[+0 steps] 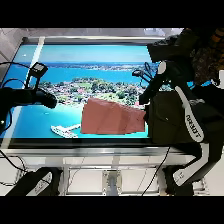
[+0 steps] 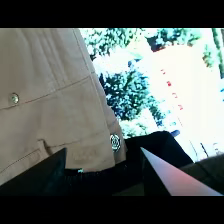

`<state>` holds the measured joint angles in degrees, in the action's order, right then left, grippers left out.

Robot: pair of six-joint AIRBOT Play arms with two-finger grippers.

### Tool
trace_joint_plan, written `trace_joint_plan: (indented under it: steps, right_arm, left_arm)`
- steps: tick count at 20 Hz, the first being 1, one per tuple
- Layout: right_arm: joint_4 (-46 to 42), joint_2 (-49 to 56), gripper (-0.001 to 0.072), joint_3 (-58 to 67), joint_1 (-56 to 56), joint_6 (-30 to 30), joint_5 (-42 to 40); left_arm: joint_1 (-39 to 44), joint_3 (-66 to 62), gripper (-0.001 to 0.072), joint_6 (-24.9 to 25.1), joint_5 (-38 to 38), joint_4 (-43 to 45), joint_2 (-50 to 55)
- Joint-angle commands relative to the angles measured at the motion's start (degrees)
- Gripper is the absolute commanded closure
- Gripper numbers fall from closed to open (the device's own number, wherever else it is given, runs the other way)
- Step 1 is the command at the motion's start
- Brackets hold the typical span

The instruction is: Fold the clothes and pants, and hang the long-sleeved shirts on hangers.

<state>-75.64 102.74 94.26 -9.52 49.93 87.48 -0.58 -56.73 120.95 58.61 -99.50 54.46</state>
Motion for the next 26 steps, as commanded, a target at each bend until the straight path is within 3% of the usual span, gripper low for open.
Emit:
trace_joint_plan:
  steps: [1, 7, 11, 13, 15, 17, 23, 26]
  right_arm:
    - [-0.22, 4.00, 0.0207, 0.11, 0.20, -1.95, 0.59]
    - [0.74, 5.70, 0.0208, -3.26, -1.22, -3.15, 0.92]
    - [0.46, 5.73, 0.0253, -4.79, -1.70, -3.15, 0.39]
    - [1.03, 5.75, 0.0362, -4.79, -1.73, -3.15, 0.57]
    - [3.08, 5.75, 0.0644, -4.79, -1.73, -3.19, 1.44]
    - [4.55, 5.75, 0.0687, -4.35, -1.70, -2.56, 1.49]
    - [1.64, 4.37, 0.0690, 14.21, -0.66, 16.46, 5.22]
    - [-1.60, 3.91, 0.0691, 25.90, 4.61, 27.65, 18.27]
  left_arm:
    - [-0.24, 0.02, 0.0418, -1.07, -0.11, -0.02, -0.15]
    - [-0.24, 0.04, 0.0419, -1.07, -0.11, -0.02, -0.13]
    - [-0.24, 0.04, 0.0419, -1.05, -0.11, -0.02, -0.13]
    - [-0.24, 0.04, 0.0419, -1.01, -0.13, 0.02, -0.13]
    - [-0.24, 0.04, 0.0419, -1.01, -0.15, 0.00, -0.13]
    - [-0.24, 0.04, 0.0419, -1.01, -0.15, -0.02, -0.13]
    - [-0.22, 0.04, 0.0419, -1.03, -0.17, -0.07, 0.52]
    - [-0.22, 0.04, 0.0419, -1.03, -0.15, -0.02, 2.23]
